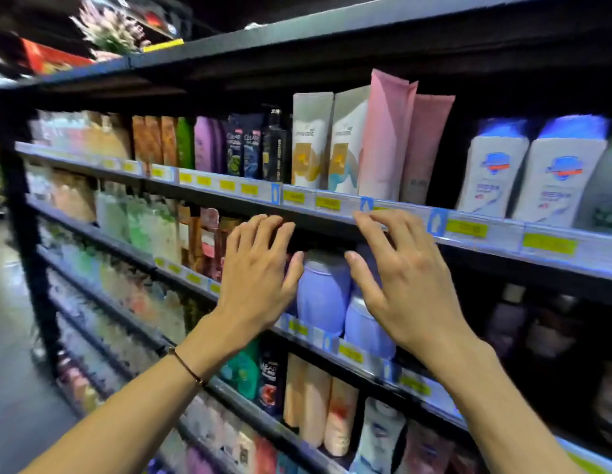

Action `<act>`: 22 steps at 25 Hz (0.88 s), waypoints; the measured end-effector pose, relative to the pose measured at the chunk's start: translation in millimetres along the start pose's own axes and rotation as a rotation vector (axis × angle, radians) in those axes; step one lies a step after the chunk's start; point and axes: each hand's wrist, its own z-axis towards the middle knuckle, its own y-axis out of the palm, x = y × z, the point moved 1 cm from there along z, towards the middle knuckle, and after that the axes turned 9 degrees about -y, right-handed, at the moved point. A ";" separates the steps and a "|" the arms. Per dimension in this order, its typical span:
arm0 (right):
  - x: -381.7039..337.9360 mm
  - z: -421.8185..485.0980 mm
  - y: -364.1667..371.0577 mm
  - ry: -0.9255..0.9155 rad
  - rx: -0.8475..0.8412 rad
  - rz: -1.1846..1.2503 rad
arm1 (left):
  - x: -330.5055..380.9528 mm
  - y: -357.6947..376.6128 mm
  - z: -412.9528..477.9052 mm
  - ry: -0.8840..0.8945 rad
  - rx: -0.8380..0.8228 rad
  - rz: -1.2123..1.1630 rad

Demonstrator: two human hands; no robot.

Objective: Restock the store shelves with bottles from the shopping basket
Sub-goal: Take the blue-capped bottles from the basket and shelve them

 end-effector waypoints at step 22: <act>-504.3 -38.7 468.5 -0.501 -0.888 0.755 | -537.5 -32.5 -366.2 -0.915 -0.797 0.565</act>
